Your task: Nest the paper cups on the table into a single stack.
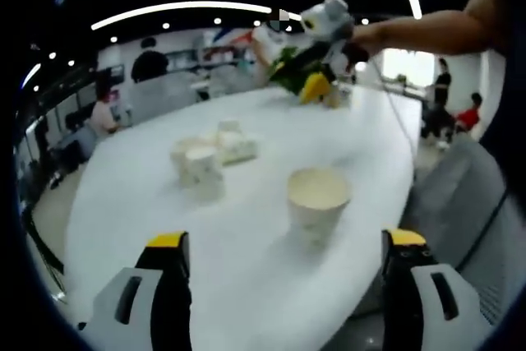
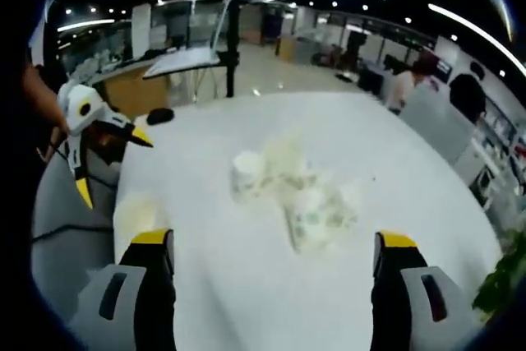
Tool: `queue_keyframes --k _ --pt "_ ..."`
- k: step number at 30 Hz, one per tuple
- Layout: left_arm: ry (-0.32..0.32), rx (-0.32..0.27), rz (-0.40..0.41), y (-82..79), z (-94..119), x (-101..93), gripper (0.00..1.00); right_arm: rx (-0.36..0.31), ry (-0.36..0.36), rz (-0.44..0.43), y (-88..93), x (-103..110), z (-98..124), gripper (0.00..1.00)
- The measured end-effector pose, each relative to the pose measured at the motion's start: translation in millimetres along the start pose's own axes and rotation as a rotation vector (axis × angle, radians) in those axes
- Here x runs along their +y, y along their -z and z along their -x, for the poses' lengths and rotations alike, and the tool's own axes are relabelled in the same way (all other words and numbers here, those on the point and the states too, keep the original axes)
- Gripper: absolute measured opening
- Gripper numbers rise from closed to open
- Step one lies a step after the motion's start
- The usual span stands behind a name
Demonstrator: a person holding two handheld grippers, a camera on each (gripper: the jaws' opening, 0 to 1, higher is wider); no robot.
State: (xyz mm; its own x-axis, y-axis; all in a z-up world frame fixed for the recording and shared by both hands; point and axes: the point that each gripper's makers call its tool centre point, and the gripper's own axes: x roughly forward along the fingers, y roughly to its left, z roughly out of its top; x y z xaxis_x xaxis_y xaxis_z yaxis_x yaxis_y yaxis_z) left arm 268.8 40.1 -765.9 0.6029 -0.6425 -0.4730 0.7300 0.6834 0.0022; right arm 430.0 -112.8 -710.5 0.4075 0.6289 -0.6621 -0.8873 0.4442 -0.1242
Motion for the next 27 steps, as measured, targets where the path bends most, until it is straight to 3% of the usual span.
queue_keyframes --k 5,9,27 --pt "-0.004 -0.016 0.013 -1.8 1.7 2.1 0.97 0.007 -0.002 0.021 -1.9 -3.5 -9.8 1.0" --pt "-0.015 0.005 0.052 1.9 2.1 5.4 0.99 0.008 0.001 0.023 -8.5 -11.6 -17.1 0.99" --pt "-0.016 -0.011 0.046 2.1 0.9 5.3 1.0 0.025 -0.075 0.038 -23.4 -29.9 -58.6 0.86"
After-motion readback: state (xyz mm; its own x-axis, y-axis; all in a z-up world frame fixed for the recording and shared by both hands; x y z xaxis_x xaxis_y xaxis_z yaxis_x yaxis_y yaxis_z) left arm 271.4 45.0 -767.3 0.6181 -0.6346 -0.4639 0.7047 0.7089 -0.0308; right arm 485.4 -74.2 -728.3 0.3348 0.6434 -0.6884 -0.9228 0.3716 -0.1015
